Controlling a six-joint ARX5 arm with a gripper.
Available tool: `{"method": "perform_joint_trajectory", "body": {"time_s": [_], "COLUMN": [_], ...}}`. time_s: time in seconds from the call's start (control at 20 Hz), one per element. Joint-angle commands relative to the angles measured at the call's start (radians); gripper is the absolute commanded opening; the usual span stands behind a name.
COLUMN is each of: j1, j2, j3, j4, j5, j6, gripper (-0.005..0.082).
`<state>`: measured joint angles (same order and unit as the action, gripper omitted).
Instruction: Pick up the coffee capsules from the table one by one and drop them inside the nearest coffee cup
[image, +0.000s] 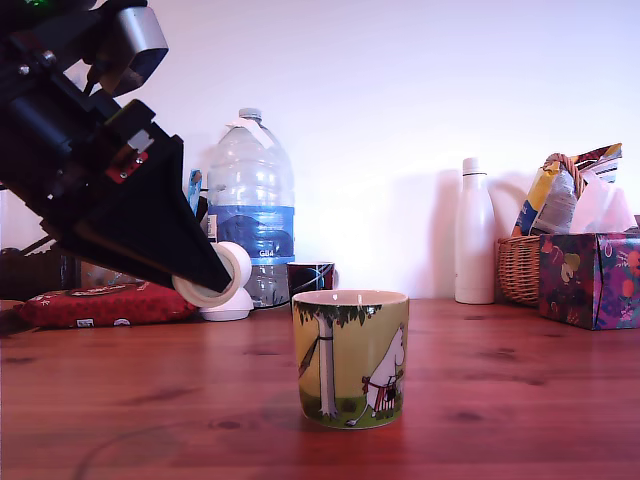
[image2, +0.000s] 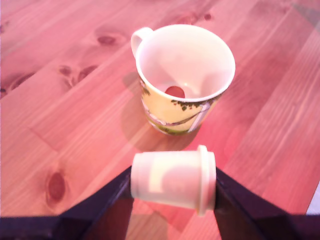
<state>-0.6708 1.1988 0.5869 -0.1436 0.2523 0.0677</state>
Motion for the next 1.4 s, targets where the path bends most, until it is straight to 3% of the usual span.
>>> {"method": "perform_joint_trajectory", "body": {"time_s": [0.0, 0.4, 0.9, 1.05, 1.35], "j1": [-0.003, -0.015, -0.104, -0.119, -0.131], "j2": [-0.002, 0.092, 0.381, 0.449, 0.490], "j3": [0.037, 0.232, 0.523, 0.575, 0.591], "j4": [-0.010, -0.087, -0.290, -0.348, -0.365], "j5": [0.002, 0.003, -0.011, -0.030, -0.055], "j6": [0.011, -0.006, 0.032, 0.065, 0.071], "gripper": [0.0145, 0.0145, 0.0145, 0.0145, 0.0145]}}
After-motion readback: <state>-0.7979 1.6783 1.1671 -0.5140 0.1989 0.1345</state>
